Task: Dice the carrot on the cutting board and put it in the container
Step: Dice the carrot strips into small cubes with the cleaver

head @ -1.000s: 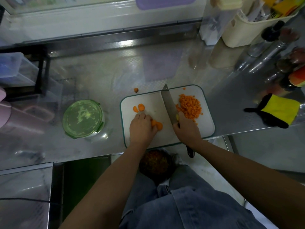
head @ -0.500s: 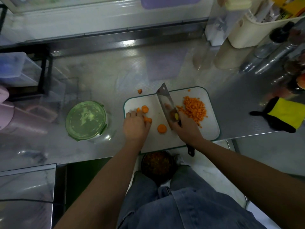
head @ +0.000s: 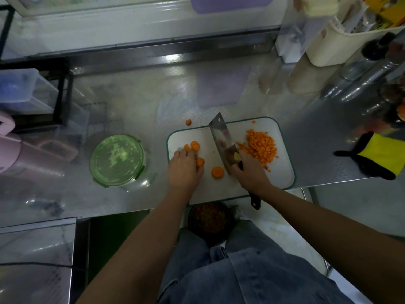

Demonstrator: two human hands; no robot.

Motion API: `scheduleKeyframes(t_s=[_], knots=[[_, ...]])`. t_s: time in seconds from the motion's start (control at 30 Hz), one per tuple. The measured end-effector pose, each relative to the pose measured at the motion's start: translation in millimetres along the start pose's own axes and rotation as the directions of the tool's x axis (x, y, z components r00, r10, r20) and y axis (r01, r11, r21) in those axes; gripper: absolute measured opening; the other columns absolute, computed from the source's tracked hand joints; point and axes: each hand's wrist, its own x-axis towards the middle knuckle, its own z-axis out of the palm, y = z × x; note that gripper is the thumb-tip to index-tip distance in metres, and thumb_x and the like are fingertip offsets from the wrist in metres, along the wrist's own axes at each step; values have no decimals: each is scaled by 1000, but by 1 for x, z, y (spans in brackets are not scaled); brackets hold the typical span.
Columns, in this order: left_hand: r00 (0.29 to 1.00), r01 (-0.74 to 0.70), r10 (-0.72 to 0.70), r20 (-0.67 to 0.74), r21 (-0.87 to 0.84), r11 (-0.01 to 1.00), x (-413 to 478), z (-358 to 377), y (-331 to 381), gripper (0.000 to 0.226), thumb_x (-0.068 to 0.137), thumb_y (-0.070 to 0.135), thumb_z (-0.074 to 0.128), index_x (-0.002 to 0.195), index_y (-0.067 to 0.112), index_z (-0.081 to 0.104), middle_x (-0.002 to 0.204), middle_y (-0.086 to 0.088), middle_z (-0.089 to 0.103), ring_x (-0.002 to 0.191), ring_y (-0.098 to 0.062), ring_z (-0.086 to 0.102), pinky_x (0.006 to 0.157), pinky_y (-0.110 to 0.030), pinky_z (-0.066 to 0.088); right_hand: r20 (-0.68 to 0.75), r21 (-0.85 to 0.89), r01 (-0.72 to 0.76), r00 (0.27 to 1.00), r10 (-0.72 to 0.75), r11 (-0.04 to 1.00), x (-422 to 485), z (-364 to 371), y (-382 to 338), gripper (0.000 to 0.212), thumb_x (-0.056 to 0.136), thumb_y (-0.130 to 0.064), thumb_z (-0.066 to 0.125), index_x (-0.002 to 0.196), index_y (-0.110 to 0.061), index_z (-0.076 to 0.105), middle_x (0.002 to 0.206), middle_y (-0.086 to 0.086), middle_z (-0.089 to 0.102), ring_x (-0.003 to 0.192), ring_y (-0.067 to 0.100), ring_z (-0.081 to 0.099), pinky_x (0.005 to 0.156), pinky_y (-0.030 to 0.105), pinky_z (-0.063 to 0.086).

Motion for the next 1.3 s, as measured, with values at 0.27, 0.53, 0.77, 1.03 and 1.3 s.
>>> scheduleKeyframes(t_s=[0.27, 0.53, 0.77, 1.03, 1.3], knots=[[1000, -24, 25, 12, -63, 998, 5, -3, 5, 24, 90, 29, 59, 109, 15, 61, 111, -7, 55, 104, -24, 50, 82, -36, 44, 2, -21, 10, 1000, -10, 1000, -5, -1, 1, 31, 86, -28, 52, 111, -10, 53, 73, 9, 56, 62, 24, 54, 55, 42, 45], [981, 195, -166, 103, -431, 881, 4, -8, 8, 23, 77, 29, 77, 91, 16, 63, 91, 1, 62, 87, -17, 59, 75, -26, 42, 1, -19, 33, 999, -33, 999, -7, -6, 2, 24, 89, -16, 53, 109, -5, 53, 66, 3, 47, 55, 19, 46, 53, 36, 37], [935, 190, -45, 353, -389, 901, 4, -12, 36, 21, 72, 31, 82, 77, 22, 65, 78, 5, 61, 78, -14, 59, 67, -25, 43, -7, -41, 24, 1000, -25, 999, -12, -8, 2, 29, 87, -14, 54, 115, -9, 52, 68, 5, 50, 62, 25, 51, 56, 37, 39], [968, 131, -41, 249, -355, 926, 0, -3, 36, 33, 75, 30, 78, 104, 20, 65, 92, 1, 62, 88, -19, 61, 74, -28, 45, -17, -52, 10, 1000, -11, 999, -17, -10, 4, 31, 88, -14, 53, 119, -9, 51, 63, -3, 43, 61, 22, 49, 55, 31, 33], [982, -51, 91, 165, -233, 971, -14, 2, 39, 36, 79, 29, 72, 112, 16, 64, 107, -7, 53, 94, -26, 56, 77, -33, 42, -19, -62, 30, 999, -31, 998, -24, -7, 4, 35, 87, -14, 54, 119, 1, 51, 65, 14, 52, 56, 26, 50, 54, 41, 42]])
